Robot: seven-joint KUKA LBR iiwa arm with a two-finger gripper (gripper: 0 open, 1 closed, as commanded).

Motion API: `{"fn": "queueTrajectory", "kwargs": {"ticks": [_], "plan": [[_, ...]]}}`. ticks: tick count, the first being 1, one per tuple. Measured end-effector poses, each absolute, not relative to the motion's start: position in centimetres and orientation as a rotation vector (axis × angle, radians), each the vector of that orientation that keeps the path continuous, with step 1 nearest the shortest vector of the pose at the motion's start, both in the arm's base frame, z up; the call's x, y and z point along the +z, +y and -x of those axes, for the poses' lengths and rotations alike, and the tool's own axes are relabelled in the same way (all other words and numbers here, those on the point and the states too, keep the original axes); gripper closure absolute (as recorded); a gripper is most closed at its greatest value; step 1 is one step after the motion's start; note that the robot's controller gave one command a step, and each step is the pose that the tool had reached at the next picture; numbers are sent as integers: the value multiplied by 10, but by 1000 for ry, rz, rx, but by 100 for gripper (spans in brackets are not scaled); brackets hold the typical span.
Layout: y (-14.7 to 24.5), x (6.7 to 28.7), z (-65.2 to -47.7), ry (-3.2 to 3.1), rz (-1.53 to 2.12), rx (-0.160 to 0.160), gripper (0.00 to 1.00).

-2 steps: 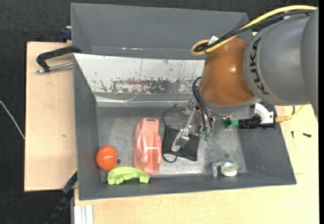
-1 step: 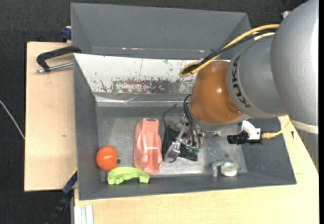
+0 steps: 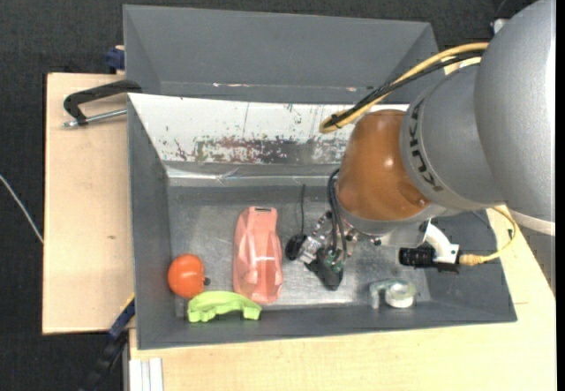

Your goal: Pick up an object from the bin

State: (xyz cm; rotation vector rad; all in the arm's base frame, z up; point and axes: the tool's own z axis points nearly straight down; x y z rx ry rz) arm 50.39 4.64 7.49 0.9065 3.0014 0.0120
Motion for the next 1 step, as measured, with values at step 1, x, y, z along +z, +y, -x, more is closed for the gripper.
{"fn": "queueTrajectory", "kwargs": {"ticks": [1], "plan": [[46,75,-504,3001,-907,12,100]]}}
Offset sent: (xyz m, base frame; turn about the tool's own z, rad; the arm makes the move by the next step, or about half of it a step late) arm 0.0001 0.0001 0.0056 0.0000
